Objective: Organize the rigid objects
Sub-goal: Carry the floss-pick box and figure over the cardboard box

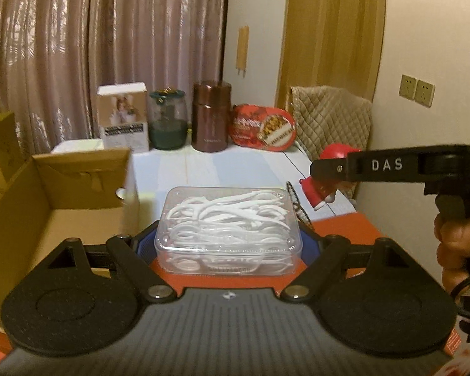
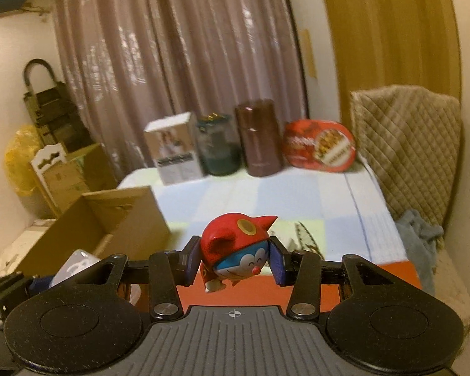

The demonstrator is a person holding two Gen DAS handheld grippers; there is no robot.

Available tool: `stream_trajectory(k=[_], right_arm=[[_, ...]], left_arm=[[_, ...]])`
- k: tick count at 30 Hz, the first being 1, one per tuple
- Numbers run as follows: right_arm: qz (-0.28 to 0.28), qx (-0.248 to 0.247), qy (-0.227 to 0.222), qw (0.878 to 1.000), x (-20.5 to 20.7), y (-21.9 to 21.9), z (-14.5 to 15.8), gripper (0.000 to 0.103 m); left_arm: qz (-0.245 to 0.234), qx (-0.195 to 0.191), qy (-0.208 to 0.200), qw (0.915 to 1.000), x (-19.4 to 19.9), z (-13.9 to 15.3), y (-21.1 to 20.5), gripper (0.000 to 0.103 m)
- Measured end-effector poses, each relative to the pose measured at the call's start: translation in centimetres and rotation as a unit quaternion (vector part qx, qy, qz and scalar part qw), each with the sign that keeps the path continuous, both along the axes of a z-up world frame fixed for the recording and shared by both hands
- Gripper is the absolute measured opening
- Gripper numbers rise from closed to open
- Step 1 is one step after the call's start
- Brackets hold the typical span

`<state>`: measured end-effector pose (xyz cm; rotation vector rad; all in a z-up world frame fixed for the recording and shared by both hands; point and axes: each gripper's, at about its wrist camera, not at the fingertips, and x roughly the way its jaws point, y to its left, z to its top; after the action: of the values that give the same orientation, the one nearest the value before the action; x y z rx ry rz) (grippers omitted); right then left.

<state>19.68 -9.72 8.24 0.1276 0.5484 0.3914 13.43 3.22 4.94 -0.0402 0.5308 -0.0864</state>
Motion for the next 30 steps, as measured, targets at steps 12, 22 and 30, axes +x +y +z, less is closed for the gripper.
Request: stream_trajectory(k=[12,22,30], right_arm=[[0.065,0.027,-0.023,0.997,0.1,6.5,1.2,0.042],[0.120,0.026,-0.027,0.992,0.7,13.5,0.6,0.042],[0.146,0.012,-0.012,0.989,2.8,17.9,-0.9,0.042]], left_arm=[[0.047,0.012,-0.010,0.9988,-1.3,3.5,7.8,0.083],[0.082,0.018,0.001,0.9965,-0.5,4.0,15.4,0.083],[0.094,0.031,0.026,0.9948,1.0,2.2,20.0,0.083]])
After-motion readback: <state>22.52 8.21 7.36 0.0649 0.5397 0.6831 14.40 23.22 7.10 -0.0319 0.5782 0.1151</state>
